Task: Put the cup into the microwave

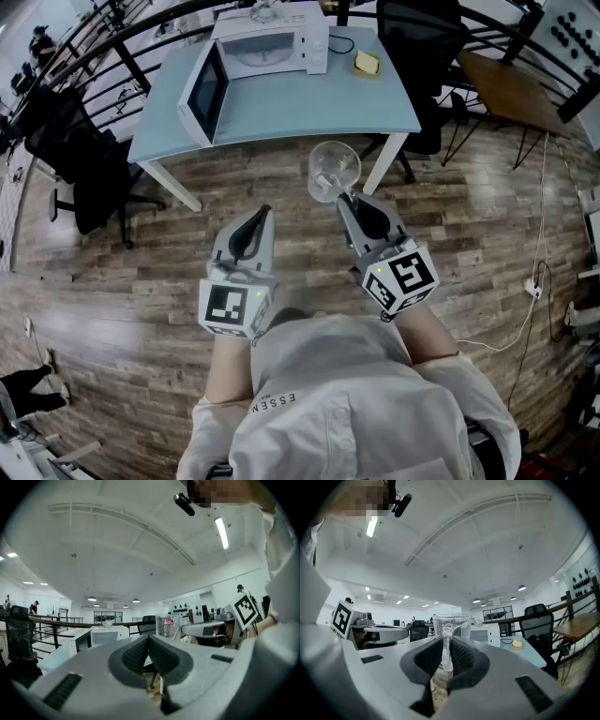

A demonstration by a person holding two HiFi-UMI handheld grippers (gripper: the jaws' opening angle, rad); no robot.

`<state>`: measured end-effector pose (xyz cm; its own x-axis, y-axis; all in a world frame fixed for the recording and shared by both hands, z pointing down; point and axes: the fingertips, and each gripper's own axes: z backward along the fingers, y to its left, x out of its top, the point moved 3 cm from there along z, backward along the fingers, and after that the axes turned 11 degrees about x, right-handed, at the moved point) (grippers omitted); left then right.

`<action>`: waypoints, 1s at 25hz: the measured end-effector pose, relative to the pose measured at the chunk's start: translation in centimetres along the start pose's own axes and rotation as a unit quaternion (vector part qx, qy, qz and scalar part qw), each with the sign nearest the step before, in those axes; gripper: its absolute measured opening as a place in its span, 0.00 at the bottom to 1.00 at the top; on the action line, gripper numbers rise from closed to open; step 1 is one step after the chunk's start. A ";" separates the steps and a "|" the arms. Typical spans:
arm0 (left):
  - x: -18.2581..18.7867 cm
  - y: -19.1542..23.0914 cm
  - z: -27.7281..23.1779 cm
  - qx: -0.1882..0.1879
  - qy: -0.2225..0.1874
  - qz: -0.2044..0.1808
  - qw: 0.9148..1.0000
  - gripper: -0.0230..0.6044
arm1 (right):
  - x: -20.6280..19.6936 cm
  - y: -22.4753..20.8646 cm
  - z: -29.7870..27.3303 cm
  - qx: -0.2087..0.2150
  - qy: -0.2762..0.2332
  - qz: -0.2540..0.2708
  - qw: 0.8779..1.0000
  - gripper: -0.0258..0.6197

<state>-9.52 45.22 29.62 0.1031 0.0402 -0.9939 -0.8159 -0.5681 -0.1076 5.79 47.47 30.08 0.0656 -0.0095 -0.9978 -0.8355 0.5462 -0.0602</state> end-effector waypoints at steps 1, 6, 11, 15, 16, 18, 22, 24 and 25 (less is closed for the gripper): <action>0.0 0.0 0.0 0.001 -0.001 0.001 1.000 0.04 | -0.1 0.0 0.1 0.000 0.000 0.000 1.000 0.11; 0.0 -0.3 -0.2 0.002 -0.003 0.001 1.000 0.04 | -0.1 -0.4 0.2 -0.001 0.000 -0.002 1.000 0.11; 0.0 -0.6 -0.4 -0.003 0.000 0.000 1.000 0.04 | 0.0 -0.6 0.4 -0.001 -0.003 -0.007 1.000 0.11; -0.3 -1.1 -0.5 -0.005 0.004 -0.002 1.000 0.04 | 0.0 -1.0 0.8 -0.003 -0.012 -0.018 1.000 0.11; -0.4 -1.2 -0.6 -0.007 0.004 -0.003 1.000 0.04 | 0.0 -1.2 0.8 -0.003 -0.012 -0.018 1.000 0.11; -0.8 -1.1 -0.9 -0.008 0.007 -0.005 1.000 0.04 | 0.1 -1.6 0.5 -0.002 -0.011 -0.021 1.000 0.11; -1.3 -0.5 -1.7 -0.007 0.018 -0.004 1.000 0.04 | -0.1 -2.2 -0.5 0.001 -0.005 -0.021 1.000 0.11; -1.7 0.1 -2.3 -0.003 0.023 0.001 1.000 0.04 | -0.3 -2.7 -1.4 0.003 -0.002 -0.021 1.000 0.11; -1.9 0.5 -2.8 -0.001 0.024 0.004 1.000 0.04 | -0.5 -3.0 -2.0 0.004 0.000 -0.021 1.000 0.11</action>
<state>-8.53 42.51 31.50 0.1236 -0.0046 -0.9923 -0.8154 -0.5704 -0.0989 7.19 44.17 30.72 0.1007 -0.0324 -0.9944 -0.8276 0.5520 -0.1018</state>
